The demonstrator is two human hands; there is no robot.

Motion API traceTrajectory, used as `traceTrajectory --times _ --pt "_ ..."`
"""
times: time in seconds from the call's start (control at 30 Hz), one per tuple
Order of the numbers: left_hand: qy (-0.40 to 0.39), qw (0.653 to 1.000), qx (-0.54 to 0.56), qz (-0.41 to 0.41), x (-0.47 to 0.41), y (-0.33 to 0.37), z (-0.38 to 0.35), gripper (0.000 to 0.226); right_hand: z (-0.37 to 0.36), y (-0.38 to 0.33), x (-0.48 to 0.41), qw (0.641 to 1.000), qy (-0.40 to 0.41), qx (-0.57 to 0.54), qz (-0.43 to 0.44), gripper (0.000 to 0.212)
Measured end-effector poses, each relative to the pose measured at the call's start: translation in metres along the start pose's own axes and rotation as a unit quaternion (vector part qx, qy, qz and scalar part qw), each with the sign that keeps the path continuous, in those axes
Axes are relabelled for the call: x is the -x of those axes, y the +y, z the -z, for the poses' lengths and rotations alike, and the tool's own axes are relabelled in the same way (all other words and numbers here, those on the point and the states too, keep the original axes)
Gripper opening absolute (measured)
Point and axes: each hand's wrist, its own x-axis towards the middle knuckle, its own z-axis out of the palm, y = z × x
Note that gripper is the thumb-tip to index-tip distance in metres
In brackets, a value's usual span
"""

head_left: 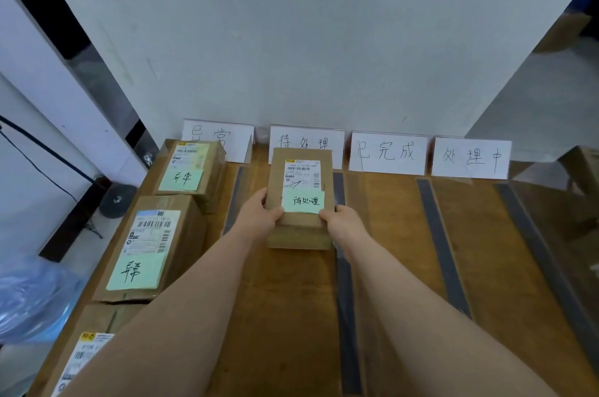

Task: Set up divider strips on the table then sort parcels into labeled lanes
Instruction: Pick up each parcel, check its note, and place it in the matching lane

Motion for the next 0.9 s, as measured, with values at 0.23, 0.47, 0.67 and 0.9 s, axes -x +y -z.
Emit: traceTrajectory --times 0.23,0.47,0.67,0.9 --pt "-0.002 1.000 -0.028 0.008 -0.013 -0.003 -0.004 0.056 -0.005 0.005 -0.019 0.999 0.013 0.028 0.015 0.030" --pt "0.005 0.995 -0.095 0.002 -0.010 0.002 -0.004 0.056 -0.010 0.005 -0.012 0.996 0.038 0.076 0.036 0.035" --pt "0.054 0.968 -0.213 -0.125 0.005 0.024 0.011 0.037 0.000 -0.011 0.021 0.957 0.112 0.219 0.154 0.038" --pt "0.066 0.881 -0.388 -0.263 0.070 0.065 0.031 0.050 0.020 -0.028 0.110 0.890 0.207 0.344 0.218 0.034"
